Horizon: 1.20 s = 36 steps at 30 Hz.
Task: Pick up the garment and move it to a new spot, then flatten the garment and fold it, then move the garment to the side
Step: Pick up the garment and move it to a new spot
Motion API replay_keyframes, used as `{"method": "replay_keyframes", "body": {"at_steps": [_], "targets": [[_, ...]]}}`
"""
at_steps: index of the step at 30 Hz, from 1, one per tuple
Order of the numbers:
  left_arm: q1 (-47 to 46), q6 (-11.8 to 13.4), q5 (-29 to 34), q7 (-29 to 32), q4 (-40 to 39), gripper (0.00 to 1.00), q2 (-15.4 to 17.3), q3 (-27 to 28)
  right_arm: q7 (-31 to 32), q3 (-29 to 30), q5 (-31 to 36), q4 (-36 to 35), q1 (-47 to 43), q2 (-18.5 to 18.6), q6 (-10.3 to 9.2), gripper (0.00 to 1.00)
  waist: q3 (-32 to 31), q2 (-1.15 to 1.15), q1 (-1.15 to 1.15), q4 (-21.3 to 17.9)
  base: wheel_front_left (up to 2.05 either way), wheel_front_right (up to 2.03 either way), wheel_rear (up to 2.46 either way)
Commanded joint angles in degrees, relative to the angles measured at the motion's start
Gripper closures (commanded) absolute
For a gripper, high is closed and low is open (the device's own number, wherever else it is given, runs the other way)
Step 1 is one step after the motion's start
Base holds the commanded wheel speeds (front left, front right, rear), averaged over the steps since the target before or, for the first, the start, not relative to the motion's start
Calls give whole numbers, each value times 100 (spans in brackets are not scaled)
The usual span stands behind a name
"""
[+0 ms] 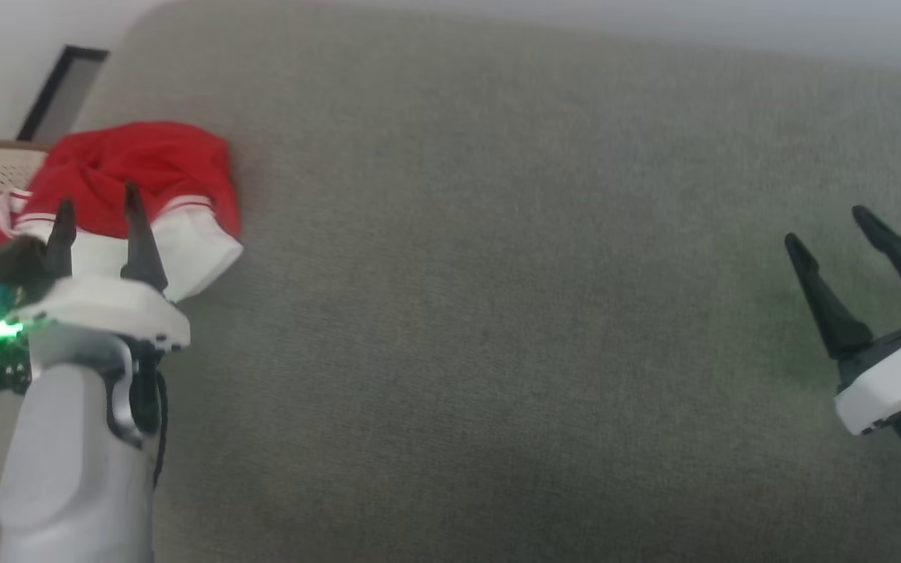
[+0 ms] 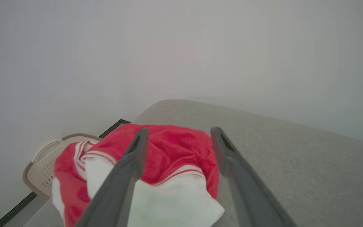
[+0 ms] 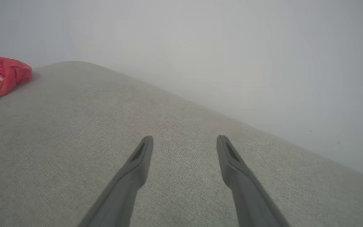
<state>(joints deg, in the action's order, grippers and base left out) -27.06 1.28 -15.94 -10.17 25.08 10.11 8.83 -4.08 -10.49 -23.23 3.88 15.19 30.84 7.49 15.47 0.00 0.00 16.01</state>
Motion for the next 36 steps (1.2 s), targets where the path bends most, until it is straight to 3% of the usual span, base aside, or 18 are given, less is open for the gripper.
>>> {"method": "replay_keyframes", "body": {"at_steps": [1, 7, 10, 17, 21, 22, 23, 24, 36], "targets": [[-266, 91, 5, 67, 257, 0, 9, 16, 21, 31, -62, -98, 47, 77, 0, 0, 334, 0, 0, -159, 0, 0, 0], [-1010, 420, 109, 494, 1328, 0, 160, -43, 92, 82, -137, -331, 93, 318, 0, 0, 656, 0, 0, -267, 0, 0, 0], [-1466, 687, 31, 1090, 2058, 0, 238, 13, 155, 161, -190, -477, 108, 481, 0, 0, 842, 0, 0, -316, 0, 0, 0], [-2119, 780, -112, 2135, 3140, 0, 264, -11, 289, 323, -258, -701, 81, 697, 0, 0, 1109, 0, 0, -376, 0, 0, 0], [-2248, 801, -160, 2339, 3545, 0, 121, -63, 334, 397, -293, -779, 45, 780, 0, 0, 1176, 0, 0, -390, 0, 0, 0], [-2273, 769, -163, 2337, 3607, 19, 77, -92, 344, 416, -296, -790, 26, 789, 0, 0, 1180, 0, 0, -387, 0, 0, 0], [-2282, 765, -194, 2255, 3627, 71, 41, -81, 344, 431, -295, -793, 2, 791, 0, 0, 1174, 0, 0, -380, 0, 0, 0], [-2304, 808, -197, 2147, 3616, 100, 39, -70, 348, 440, -292, -784, -26, 786, 0, 0, 1152, 0, 0, -370, 0, 0, 0], [-2465, 817, 32, 1274, 2720, 100, 606, -185, 294, 512, -153, -530, -193, 387, 0, 0, 423, 0, 0, -162, 0, 0, 0]]}}
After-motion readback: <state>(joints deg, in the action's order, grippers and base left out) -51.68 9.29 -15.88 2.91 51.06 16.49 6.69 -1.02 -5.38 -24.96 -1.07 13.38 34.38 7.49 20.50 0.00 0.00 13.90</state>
